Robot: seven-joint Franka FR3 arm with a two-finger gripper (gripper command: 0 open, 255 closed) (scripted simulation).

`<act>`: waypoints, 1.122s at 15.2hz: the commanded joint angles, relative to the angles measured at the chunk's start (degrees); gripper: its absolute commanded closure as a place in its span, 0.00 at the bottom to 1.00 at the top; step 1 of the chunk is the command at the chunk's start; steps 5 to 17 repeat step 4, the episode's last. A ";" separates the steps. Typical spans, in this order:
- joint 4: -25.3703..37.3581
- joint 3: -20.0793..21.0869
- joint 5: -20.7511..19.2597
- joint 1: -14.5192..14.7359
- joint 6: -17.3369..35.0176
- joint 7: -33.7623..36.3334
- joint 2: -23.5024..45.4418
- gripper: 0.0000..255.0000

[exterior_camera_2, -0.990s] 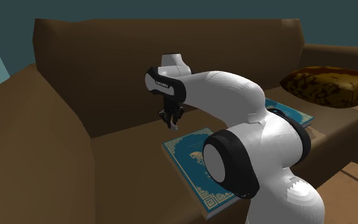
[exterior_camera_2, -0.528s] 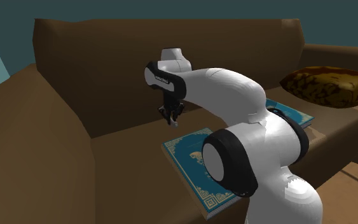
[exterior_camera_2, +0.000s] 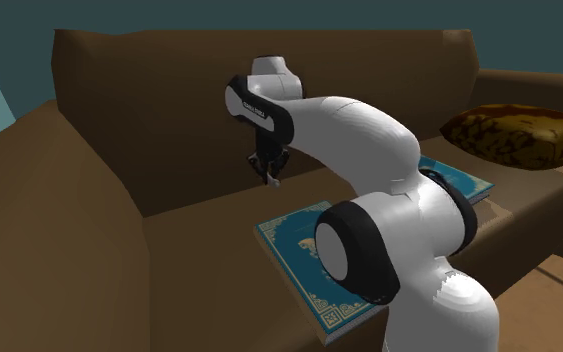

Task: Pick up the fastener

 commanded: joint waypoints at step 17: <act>3.48 0.00 -0.12 0.03 -2.72 0.00 0.80 1.00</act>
